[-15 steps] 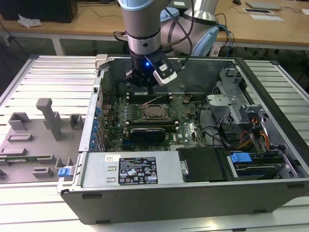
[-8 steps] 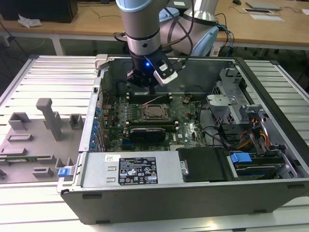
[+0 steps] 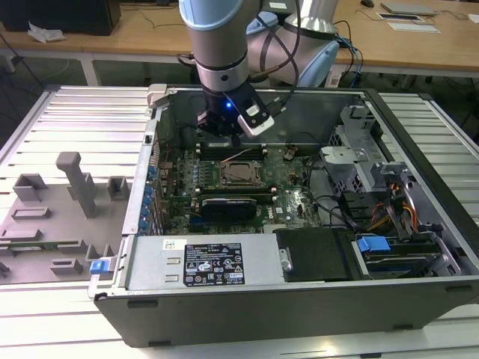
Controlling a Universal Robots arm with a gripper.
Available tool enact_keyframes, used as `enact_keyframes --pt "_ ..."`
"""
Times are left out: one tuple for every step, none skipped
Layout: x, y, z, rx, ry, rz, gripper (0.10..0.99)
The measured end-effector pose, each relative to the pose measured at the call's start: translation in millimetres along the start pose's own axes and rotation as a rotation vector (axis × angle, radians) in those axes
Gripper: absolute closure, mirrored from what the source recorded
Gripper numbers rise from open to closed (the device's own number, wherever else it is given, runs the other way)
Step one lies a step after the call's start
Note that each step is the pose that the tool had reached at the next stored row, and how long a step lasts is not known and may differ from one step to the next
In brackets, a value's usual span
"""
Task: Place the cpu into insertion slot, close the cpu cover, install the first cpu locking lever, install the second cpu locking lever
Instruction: 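Install the first cpu locking lever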
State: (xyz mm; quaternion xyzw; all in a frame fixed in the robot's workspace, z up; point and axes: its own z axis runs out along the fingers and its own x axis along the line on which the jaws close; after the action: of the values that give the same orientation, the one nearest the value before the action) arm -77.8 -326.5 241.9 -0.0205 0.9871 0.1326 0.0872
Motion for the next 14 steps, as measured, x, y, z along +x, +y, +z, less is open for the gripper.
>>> enact_keyframes --pt "-0.6 -0.9 3.0 0.002 -0.0045 0.016 0.98" --pt "-1.0 -1.2 4.2 0.002 -0.0062 0.023 0.98" --pt "-1.2 -1.5 5.3 0.003 -0.0079 0.029 0.98" --pt "-1.4 -1.9 6.7 0.004 -0.0104 0.038 0.98" --pt "-1.5 -2.4 8.5 0.008 -0.0159 0.058 0.98" --pt "-1.2 -2.4 10.0 0.01 -0.0186 0.068 0.98" --pt "-1.0 -2.3 11.3 0.011 -0.0199 0.073 0.98" --pt "-0.9 -2.2 12.1 0.011 -0.0206 0.075 0.98" --pt "-0.7 -2.1 13.0 0.012 -0.0211 0.077 0.98" --pt "-0.7 -1.7 13.8 0.012 -0.0217 0.079 0.98" --pt "-0.7 -1.2 14.4 0.013 -0.0223 0.081 0.98" --pt "-1.0 -0.5 15.4 0.014 -0.0233 0.085 0.98" --pt "-1.5 -0.2 16.1 0.015 -0.0243 0.088 0.98" --pt "-2.3 -0.2 16.7 0.017 -0.0258 0.094 0.98"
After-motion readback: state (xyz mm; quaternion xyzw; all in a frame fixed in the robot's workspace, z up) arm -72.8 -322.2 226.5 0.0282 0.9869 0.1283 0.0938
